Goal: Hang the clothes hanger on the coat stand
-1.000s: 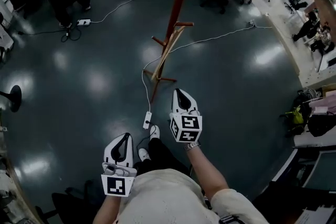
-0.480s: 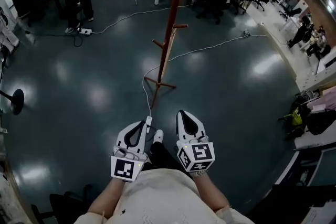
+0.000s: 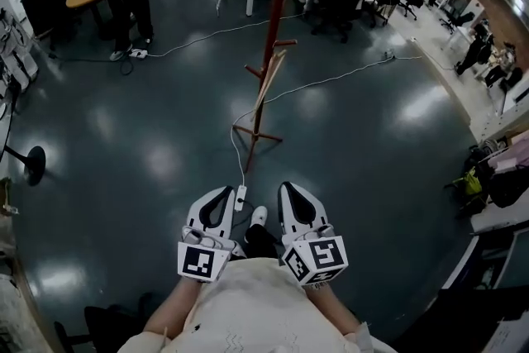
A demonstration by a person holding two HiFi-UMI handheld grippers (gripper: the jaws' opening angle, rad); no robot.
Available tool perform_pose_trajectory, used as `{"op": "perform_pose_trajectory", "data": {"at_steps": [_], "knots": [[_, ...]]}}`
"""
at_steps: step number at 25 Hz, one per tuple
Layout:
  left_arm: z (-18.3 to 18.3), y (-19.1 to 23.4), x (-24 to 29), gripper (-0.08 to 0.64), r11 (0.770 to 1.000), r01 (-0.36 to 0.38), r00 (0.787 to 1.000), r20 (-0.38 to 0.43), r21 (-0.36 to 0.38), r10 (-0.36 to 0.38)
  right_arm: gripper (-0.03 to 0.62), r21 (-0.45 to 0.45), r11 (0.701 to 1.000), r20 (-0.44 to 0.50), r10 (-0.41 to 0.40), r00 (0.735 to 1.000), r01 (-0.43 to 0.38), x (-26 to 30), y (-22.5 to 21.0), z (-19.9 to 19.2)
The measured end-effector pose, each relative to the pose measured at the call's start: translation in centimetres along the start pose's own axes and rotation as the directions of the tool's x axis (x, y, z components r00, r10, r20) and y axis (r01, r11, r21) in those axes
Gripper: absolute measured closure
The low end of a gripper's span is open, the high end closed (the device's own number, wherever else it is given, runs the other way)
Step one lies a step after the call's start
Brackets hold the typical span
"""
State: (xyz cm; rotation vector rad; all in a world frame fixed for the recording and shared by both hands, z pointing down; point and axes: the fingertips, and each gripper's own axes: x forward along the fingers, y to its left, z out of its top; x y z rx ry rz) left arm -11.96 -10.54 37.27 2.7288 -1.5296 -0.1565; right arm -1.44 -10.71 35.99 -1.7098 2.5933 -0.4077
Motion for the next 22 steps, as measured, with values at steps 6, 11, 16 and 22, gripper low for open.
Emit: {"op": "perform_pose_trajectory", "data": {"at_steps": [6, 11, 16, 22], "knots": [[0.6, 0.9, -1.6, 0.548, 0.999, -0.04, 0.999, -0.007, 0.01, 0.04, 0.572, -0.034, 0.997, -0.009, 0.065, 0.998, -0.066, 0.6, 2.6, 0.0], [0.0, 2.3, -3.1, 0.548, 0.996, -0.076, 0.996, -0.052, 0.04, 0.078, 0.572, -0.054, 0.993, -0.017, 0.104, 0.994, -0.105, 1.3, 4.0, 0.2], [0.0, 3.0, -3.5, 0.548, 0.994, -0.105, 0.993, -0.045, 0.021, 0.105, 0.572, -0.019, 0.995, -0.048, 0.1, 0.994, -0.101, 2.0, 3.6, -0.5], [-0.9, 3.6, -3.5, 0.548, 0.995, -0.094, 0.994, -0.047, 0.017, 0.095, 0.572, -0.033, 0.996, -0.052, 0.075, 0.996, -0.077, 2.3, 3.4, -1.4]]}}
